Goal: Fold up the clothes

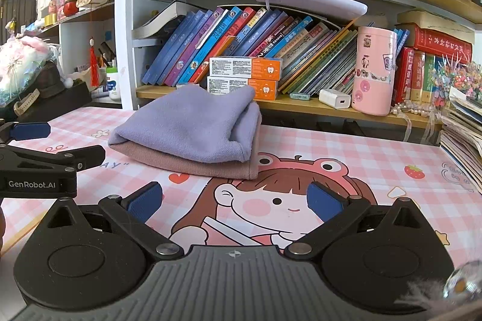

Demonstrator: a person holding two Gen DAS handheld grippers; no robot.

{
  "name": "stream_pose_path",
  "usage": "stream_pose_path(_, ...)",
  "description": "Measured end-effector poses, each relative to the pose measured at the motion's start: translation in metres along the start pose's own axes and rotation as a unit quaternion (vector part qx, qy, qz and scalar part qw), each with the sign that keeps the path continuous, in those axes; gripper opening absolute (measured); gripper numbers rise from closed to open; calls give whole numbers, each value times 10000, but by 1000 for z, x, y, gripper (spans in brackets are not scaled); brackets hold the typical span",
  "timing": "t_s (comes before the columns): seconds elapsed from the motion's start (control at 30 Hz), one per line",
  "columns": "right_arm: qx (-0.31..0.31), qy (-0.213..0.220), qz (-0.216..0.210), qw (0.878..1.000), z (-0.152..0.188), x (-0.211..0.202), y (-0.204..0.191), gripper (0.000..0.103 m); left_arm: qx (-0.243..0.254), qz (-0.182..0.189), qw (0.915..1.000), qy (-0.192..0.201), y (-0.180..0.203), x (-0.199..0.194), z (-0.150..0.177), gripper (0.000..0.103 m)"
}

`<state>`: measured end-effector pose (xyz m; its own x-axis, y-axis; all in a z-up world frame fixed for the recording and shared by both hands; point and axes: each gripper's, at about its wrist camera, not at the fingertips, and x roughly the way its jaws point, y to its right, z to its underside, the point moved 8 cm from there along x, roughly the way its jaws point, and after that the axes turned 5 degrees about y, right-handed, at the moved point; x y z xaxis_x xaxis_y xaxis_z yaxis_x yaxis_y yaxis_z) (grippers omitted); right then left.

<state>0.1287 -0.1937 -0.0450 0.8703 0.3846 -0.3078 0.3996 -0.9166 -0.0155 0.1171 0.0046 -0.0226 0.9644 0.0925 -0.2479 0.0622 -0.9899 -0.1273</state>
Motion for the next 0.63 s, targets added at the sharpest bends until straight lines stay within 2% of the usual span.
stream_pose_path(0.63,28,-42,4,10000,1,2,1,103,-114,85,9999,-8,0,1,0,103)
